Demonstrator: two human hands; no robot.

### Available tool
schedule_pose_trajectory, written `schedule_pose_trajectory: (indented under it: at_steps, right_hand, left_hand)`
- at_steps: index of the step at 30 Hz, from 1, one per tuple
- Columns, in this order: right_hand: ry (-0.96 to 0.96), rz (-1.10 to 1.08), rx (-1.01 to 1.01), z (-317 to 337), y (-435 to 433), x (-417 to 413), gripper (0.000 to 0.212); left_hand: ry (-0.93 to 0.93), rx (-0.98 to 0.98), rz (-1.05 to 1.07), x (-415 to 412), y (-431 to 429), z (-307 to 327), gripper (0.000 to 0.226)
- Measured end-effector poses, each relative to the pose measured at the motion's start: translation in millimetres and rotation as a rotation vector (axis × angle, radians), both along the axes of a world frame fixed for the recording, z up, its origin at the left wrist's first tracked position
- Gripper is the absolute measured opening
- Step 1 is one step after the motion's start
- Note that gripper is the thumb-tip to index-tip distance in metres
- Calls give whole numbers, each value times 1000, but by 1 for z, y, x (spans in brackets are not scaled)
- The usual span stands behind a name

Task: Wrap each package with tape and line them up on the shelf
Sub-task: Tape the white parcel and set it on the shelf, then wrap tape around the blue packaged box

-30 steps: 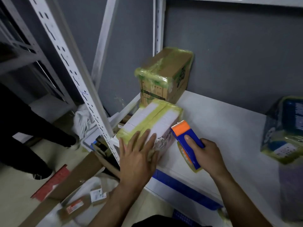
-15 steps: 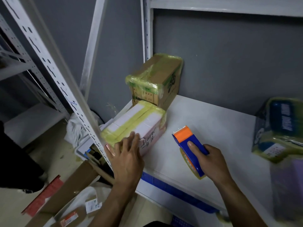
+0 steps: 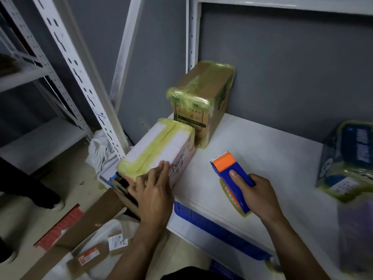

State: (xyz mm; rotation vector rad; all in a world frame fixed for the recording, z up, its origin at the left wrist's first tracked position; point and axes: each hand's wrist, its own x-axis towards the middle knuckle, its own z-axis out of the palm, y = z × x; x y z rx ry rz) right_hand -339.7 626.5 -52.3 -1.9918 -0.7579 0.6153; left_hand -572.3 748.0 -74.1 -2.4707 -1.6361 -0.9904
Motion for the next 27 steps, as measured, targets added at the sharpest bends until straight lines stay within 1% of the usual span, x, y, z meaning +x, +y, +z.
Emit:
schedule_pose_trajectory:
  at_steps: [4,7,9,11,14,17,20,22,27]
  right_hand:
    - [5,5,5,0,1,1,62]
    - [16,-15,15,1,-1,4,61]
    - [13,-35,19,2,-4,7,62]
    - [12,-64,13,5,-9,11,64]
    - [9,-127,9,12,-22,19,68]
    - [15,-224,44,24,-43,33,68]
    - [3,-334,70,43,-65,50,65]
    - [-5,-408,93,58,-80,63,68]
    - [-105,-550,158,106,-127,99,79]
  left_hand:
    - [3,-82,-98,22,17,11,56]
    - [21,-121,-72,31,19,16,58]
    - [80,-96,-41,36,13,20,64]
    - [96,-33,-73,46,4,26,64]
    - [43,28,-252,74,-4,38,48]
    - [33,-8,-421,106,-5,51,36]
    - [131,-89,-575,146,-3,63,40]
    - [179,-134,-660,179,-3,71,45]
    - [213,-98,-877,269,-28,98,50]
